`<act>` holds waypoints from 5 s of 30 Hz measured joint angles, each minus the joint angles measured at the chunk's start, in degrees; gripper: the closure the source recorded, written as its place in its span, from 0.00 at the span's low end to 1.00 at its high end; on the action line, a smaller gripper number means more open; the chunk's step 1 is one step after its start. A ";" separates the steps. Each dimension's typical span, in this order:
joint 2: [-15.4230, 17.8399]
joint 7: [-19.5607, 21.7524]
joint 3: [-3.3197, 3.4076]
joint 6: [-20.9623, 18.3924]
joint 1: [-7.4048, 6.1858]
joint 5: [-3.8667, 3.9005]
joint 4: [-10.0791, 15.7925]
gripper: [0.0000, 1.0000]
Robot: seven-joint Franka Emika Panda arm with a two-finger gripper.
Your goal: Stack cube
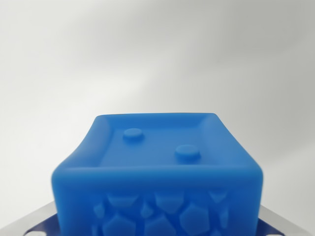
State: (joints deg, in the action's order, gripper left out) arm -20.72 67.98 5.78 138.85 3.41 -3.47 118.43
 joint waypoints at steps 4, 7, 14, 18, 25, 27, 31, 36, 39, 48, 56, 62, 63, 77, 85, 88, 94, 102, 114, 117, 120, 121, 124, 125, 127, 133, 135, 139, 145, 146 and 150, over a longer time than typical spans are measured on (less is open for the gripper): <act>0.45 0.61 0.00 0.08 -0.55 0.07 0.52 1.00; 0.84 1.17 0.00 0.18 -1.05 0.14 1.07 1.00; 1.71 2.35 0.00 0.38 -2.16 0.29 2.09 1.00; 2.32 3.19 -0.01 0.54 -2.94 0.40 2.89 1.00; 3.18 4.51 -0.02 0.67 -4.15 0.51 3.88 1.00; 3.42 4.90 -0.02 0.72 -4.51 0.56 4.20 1.00; 3.89 5.59 -0.02 0.79 -5.17 0.63 4.74 1.00; 4.52 6.59 -0.04 0.86 -6.07 0.71 5.40 1.00; 4.79 7.11 -0.04 0.92 -6.53 0.75 5.76 1.00; 5.88 9.00 -0.09 1.03 -8.27 0.90 6.90 1.00; 6.62 10.62 -0.15 1.10 -9.71 1.06 7.76 1.00; 7.31 11.86 -0.23 1.10 -10.79 1.17 8.39 1.00; 7.37 11.98 -0.24 1.10 -10.90 1.18 8.45 1.00; 8.72 15.28 -0.59 1.11 -13.62 1.50 9.74 1.00; 9.29 17.05 -0.85 1.11 -14.97 1.65 10.29 1.00; 9.50 17.66 -0.92 1.11 -15.46 1.72 10.48 1.00; 9.97 18.97 -1.18 1.08 -16.46 1.83 10.79 1.00; 10.46 20.85 -1.45 1.03 -17.93 1.94 11.18 1.00; 11.09 23.56 -1.83 0.84 -20.09 2.15 11.56 1.00; 11.25 24.18 -1.93 0.77 -20.59 2.17 11.62 1.00; 11.38 24.89 -2.06 0.69 -21.12 2.21 11.65 1.00; 11.41 25.14 -2.09 0.67 -21.31 2.23 11.66 1.00; 11.53 25.77 -2.21 0.61 -21.79 2.28 11.69 1.00; 11.57 26.04 -2.27 0.58 -21.98 2.30 11.70 1.00; 11.65 26.49 -2.38 0.52 -22.32 2.33 11.70 1.00; 11.79 27.76 -2.60 0.38 -23.30 2.42 11.70 1.00; 11.85 28.17 -2.67 0.32 -23.60 2.44 11.70 1.00; 11.99 29.11 -2.85 0.20 -24.31 2.50 11.70 1.00; 12.05 30.38 -3.11 0.04 -25.24 2.58 11.64 1.00; 12.06 30.53 -3.15 0.01 -25.34 2.60 11.63 1.00; 12.13 31.42 -3.32 -0.15 -26.02 2.64 11.53 1.00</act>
State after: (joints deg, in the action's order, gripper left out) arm -8.60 99.40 2.46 138.70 -22.61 -0.83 129.97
